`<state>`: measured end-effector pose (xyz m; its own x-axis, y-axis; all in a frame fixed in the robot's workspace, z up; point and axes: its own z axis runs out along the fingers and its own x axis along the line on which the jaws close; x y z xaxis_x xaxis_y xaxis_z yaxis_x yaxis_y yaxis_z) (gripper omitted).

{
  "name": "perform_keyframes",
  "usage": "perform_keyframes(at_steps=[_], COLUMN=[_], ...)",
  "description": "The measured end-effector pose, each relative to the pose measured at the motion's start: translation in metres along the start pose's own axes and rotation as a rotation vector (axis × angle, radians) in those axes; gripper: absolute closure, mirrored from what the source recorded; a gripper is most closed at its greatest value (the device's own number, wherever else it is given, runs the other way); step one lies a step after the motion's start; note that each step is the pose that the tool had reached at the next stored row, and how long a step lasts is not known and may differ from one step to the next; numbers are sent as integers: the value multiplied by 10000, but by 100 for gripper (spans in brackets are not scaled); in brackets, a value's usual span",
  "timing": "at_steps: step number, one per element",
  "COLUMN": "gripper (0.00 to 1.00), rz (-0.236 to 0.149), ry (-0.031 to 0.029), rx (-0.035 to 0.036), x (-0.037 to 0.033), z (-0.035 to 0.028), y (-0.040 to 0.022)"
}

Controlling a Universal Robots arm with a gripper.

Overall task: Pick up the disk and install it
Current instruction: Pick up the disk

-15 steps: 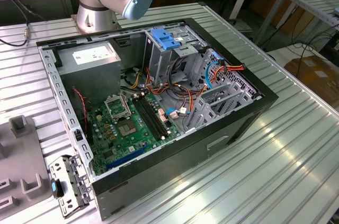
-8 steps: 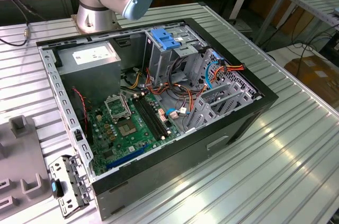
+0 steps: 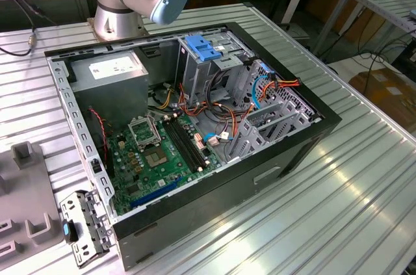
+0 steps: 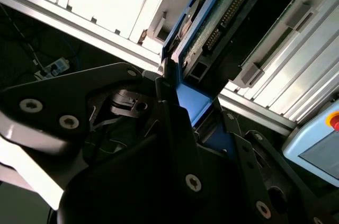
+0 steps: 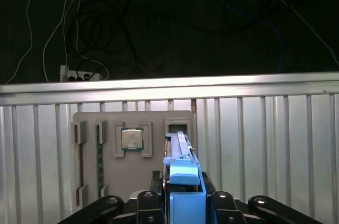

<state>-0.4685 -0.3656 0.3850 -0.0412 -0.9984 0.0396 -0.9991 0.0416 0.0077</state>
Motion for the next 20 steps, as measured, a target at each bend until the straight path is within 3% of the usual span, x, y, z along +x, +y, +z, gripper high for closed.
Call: perform_keyframes(at_steps=[20], gripper=[63], rz=[0], ry=[0], rx=[-7], x=[5], z=[-118], y=[1])
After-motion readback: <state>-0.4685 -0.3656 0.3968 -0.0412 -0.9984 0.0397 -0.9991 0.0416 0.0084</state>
